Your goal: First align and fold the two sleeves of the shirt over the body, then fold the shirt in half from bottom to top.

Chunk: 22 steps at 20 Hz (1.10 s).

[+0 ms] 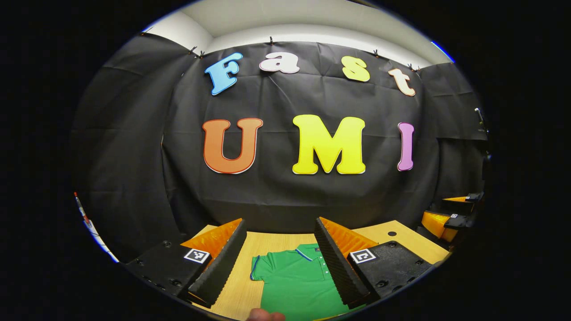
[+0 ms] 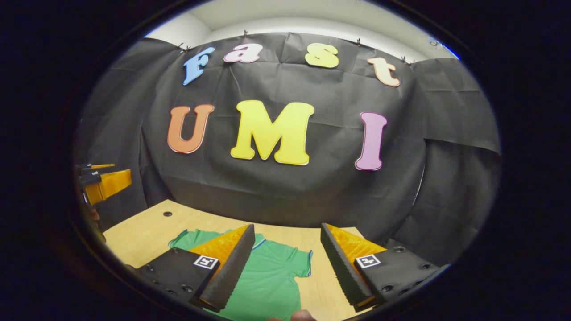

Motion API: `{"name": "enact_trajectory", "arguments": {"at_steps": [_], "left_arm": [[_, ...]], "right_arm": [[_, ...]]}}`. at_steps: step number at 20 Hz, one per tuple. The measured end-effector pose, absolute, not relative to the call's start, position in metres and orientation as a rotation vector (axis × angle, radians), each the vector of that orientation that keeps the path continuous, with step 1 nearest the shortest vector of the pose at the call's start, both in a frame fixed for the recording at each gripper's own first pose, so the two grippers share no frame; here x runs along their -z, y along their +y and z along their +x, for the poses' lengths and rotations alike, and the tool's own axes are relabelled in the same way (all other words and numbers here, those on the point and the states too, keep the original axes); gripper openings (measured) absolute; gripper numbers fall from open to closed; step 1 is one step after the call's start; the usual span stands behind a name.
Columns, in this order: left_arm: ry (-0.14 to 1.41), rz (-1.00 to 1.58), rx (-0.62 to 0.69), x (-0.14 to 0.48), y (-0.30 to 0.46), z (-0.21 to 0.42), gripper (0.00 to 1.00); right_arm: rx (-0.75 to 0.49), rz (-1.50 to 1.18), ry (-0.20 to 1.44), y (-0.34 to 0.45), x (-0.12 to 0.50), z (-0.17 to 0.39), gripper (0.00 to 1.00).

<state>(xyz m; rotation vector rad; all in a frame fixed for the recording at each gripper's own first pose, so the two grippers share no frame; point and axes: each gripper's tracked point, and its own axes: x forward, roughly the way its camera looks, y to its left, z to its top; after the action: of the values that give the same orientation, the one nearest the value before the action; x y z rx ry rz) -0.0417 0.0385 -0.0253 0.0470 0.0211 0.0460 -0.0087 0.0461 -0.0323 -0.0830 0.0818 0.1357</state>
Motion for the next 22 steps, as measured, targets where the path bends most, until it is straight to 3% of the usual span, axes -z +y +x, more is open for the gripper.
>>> {"name": "enact_trajectory", "arguments": {"at_steps": [13,22], "left_arm": [[0.066,0.007,-0.059,0.04,-0.002,-0.027,0.98],[0.113,0.02,-0.086,0.057,-0.01,-0.014,0.98]], "right_arm": [[-0.192,-0.053,0.291,0.005,0.098,0.06,0.96],[-0.177,0.033,0.563,-0.021,0.194,0.14,0.94]]}}
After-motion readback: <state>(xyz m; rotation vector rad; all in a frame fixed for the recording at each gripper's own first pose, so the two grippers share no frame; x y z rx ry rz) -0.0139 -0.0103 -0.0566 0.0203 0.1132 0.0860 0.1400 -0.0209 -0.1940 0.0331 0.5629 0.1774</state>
